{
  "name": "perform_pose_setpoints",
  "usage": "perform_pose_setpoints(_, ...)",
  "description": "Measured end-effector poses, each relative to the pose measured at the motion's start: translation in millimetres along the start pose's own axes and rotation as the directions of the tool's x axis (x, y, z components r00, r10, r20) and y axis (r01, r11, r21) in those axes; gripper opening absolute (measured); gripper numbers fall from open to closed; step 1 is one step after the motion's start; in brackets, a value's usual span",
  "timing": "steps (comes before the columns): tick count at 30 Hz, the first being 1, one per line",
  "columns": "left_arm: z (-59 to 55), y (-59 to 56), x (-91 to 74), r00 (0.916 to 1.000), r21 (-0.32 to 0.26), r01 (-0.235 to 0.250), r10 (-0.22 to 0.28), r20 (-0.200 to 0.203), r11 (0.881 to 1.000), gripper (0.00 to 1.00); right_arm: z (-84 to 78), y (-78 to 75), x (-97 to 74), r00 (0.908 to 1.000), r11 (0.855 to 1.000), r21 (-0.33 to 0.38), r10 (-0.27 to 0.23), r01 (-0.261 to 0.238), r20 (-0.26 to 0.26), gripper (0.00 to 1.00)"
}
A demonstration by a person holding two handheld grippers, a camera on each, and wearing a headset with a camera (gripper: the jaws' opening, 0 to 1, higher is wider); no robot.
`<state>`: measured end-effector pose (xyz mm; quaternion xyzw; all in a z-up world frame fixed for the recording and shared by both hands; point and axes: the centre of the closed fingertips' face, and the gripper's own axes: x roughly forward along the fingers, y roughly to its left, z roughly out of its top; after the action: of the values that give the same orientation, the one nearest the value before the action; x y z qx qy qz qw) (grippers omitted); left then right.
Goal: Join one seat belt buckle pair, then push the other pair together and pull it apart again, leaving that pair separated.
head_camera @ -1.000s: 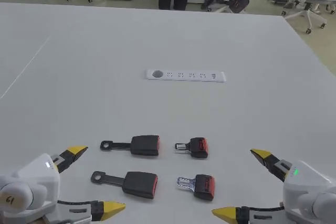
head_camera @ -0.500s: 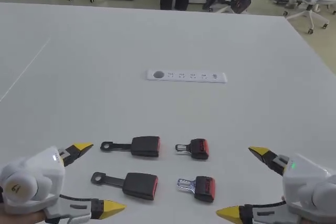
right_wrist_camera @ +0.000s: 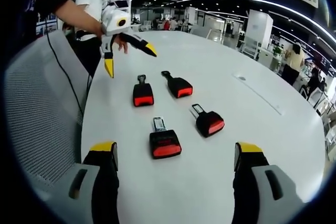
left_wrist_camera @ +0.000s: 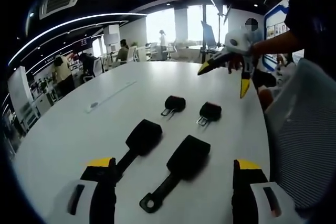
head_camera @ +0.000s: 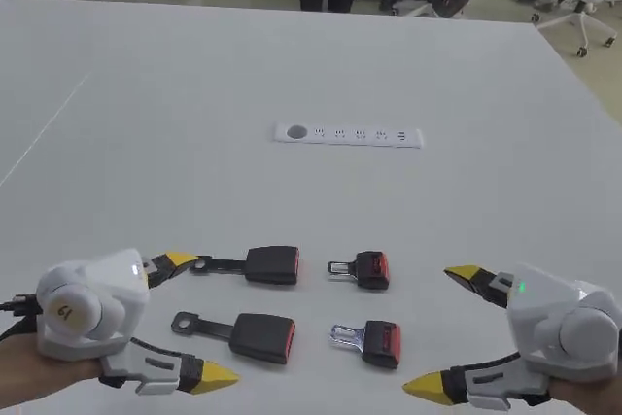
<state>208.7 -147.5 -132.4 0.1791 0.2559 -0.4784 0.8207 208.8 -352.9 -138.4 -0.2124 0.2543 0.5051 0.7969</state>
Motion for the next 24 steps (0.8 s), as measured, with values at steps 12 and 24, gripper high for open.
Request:
perform_pose_setpoints(12, -8.6, -12.7, 20.9, 0.9862, 0.108, 0.134, -0.122, -0.112, 0.985, 0.76, -10.9, 5.8, 11.1, 0.9942, 0.994, -0.07, 0.079, -0.084, -0.073, 0.72)
perform_pose_setpoints(24, -17.5, -6.8, 34.3, 0.9616, 0.195, 0.215, -0.173, -0.213, 0.957, 0.6, -18.1, 13.8, 24.7, 0.9821, 0.981, -0.124, 0.13, -0.148, -0.136, 0.59)
